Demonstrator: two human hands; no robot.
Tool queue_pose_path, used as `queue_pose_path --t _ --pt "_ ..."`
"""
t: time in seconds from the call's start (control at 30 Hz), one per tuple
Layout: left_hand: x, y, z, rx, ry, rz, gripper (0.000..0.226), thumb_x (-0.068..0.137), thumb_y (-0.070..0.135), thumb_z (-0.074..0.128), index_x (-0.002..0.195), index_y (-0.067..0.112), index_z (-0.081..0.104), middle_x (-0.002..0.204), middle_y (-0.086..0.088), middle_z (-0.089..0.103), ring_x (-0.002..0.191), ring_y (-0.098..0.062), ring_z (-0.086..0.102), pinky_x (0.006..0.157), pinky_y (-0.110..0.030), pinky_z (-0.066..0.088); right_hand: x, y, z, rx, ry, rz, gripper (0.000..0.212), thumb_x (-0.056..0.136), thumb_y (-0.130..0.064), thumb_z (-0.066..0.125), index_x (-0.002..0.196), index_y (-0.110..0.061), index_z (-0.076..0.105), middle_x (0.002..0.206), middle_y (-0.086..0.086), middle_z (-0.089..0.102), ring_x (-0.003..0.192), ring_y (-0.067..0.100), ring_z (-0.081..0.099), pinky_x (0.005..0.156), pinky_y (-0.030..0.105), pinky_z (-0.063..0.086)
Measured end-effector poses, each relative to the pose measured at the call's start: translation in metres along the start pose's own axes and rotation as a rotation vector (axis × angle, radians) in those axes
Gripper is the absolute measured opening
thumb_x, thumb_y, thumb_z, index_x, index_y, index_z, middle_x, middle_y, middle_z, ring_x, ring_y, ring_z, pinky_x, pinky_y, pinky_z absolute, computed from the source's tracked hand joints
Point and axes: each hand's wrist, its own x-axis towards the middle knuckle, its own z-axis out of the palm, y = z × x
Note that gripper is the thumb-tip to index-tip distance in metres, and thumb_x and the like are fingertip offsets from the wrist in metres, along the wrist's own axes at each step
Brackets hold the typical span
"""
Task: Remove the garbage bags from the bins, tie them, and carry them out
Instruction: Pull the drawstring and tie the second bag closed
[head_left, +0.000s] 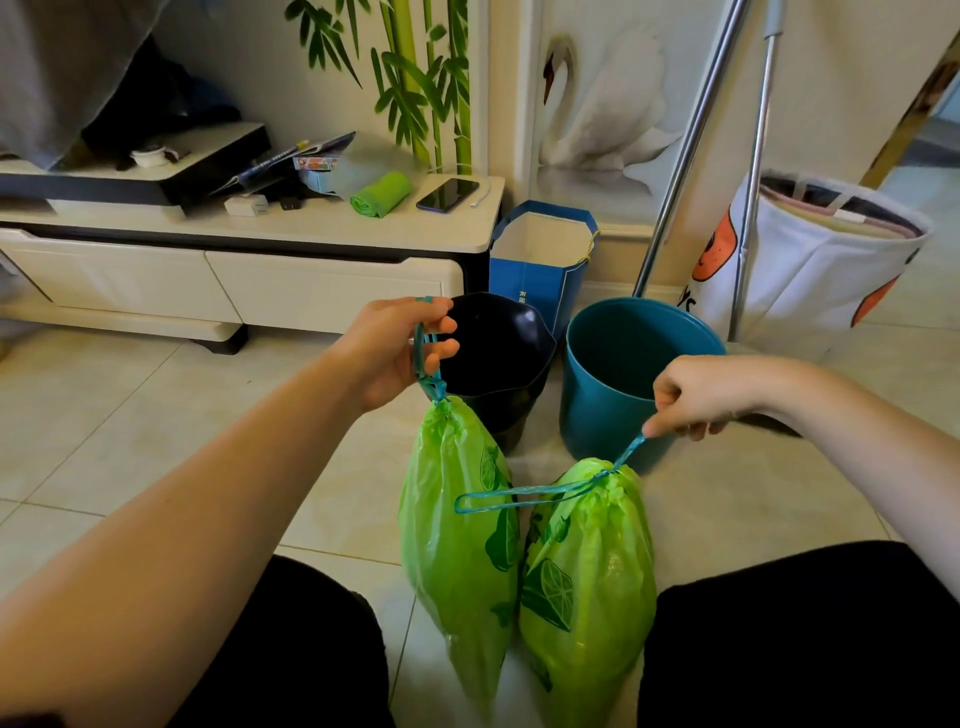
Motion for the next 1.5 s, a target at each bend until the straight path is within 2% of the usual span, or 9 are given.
queue_pose_path --t 0.2,0.43,0.7,0.83,1.0,1.17,1.3,1.4,1.5 --pt "-0.001 0.000 -0.003 0.001 0.000 -0.003 0.020 0.094 0.013 0.054 0.112 0.007 0.061 0.074 -0.002 0.062 0.051 -0.011 0.061 0.041 -0.017 0.046 -0.004 -0.008 -0.003 0.014 0.124 -0.143 0.026 0.086 -0.035 0.064 0.066 -0.017 0.067 0.054 -0.007 0.064 0.049 0.001 0.056 0.051 0.020 0.044" --pt "-0.002 0.000 -0.007 0.000 0.000 -0.011 0.019 0.094 0.013 0.055 0.110 0.008 0.061 0.074 -0.002 0.062 0.051 -0.011 0.062 0.041 -0.017 0.046 -0.006 -0.024 -0.005 0.107 0.313 -0.271 0.019 0.080 -0.035 0.072 0.066 -0.021 0.072 0.067 -0.004 0.069 0.062 0.007 0.059 0.060 0.021 0.043" --pt "-0.003 0.001 -0.008 0.014 -0.006 -0.018 0.015 0.093 0.013 0.055 0.106 0.009 0.061 0.074 -0.002 0.062 0.051 -0.011 0.063 0.040 -0.017 0.045 -0.009 -0.048 0.005 0.709 0.038 -0.316 0.016 0.085 -0.022 0.068 0.080 -0.007 0.071 0.083 0.009 0.076 0.077 0.013 0.070 0.075 0.028 0.058" --pt "-0.004 0.001 -0.009 0.023 -0.012 -0.018 0.018 0.094 0.013 0.054 0.109 0.008 0.061 0.074 -0.002 0.062 0.052 -0.011 0.063 0.041 -0.017 0.046 -0.006 -0.065 0.024 0.907 -0.146 -0.371 0.011 0.088 -0.011 0.063 0.099 -0.010 0.065 0.069 0.010 0.067 0.066 0.021 0.064 0.066 0.029 0.056" --pt "-0.004 0.001 -0.009 0.024 -0.012 -0.017 0.017 0.094 0.013 0.054 0.109 0.009 0.060 0.074 -0.002 0.062 0.052 -0.011 0.063 0.041 -0.017 0.045 0.011 -0.079 0.059 0.310 -0.037 -0.407 0.032 0.087 -0.017 0.063 0.118 -0.023 0.055 0.089 0.002 0.073 0.057 0.008 0.062 0.059 0.023 0.051" --pt "-0.004 0.001 -0.010 0.032 -0.020 -0.020 0.016 0.094 0.013 0.054 0.108 0.009 0.060 0.075 -0.002 0.062 0.052 -0.011 0.063 0.042 -0.018 0.046 0.028 -0.082 0.088 -0.409 0.070 -0.486 0.032 0.085 -0.030 0.058 0.111 -0.012 0.059 0.102 0.005 0.063 0.097 0.022 0.060 0.081 0.037 0.050" --pt "-0.003 0.001 -0.011 0.041 -0.027 -0.022 0.018 0.094 0.013 0.054 0.110 0.009 0.060 0.076 -0.003 0.062 0.052 -0.011 0.063 0.042 -0.018 0.047 0.028 -0.087 0.092 -0.433 0.020 -0.476 0.011 0.086 -0.025 0.057 0.089 -0.014 0.057 0.088 0.002 0.055 0.091 0.023 0.057 0.072 0.034 0.046" --pt "0.000 0.000 -0.013 0.060 -0.016 -0.016 0.019 0.093 0.013 0.054 0.110 0.009 0.061 0.077 -0.003 0.061 0.051 -0.012 0.056 0.042 -0.019 0.045 0.029 -0.095 0.081 -0.285 0.040 -0.467 0.024 0.084 -0.023 0.055 0.080 0.000 0.061 0.068 0.007 0.052 0.066 0.022 0.052 0.069 0.036 0.049" --pt "0.006 -0.001 -0.013 0.084 -0.019 0.006 0.016 0.093 0.011 0.053 0.107 0.011 0.060 0.071 -0.001 0.056 0.046 -0.010 0.044 0.040 -0.018 0.037 0.028 -0.099 0.063 -0.043 0.105 -0.406 0.023 0.083 -0.024 0.055 0.065 -0.009 0.059 0.059 -0.001 0.059 0.054 0.008 0.055 0.056 0.017 0.043"
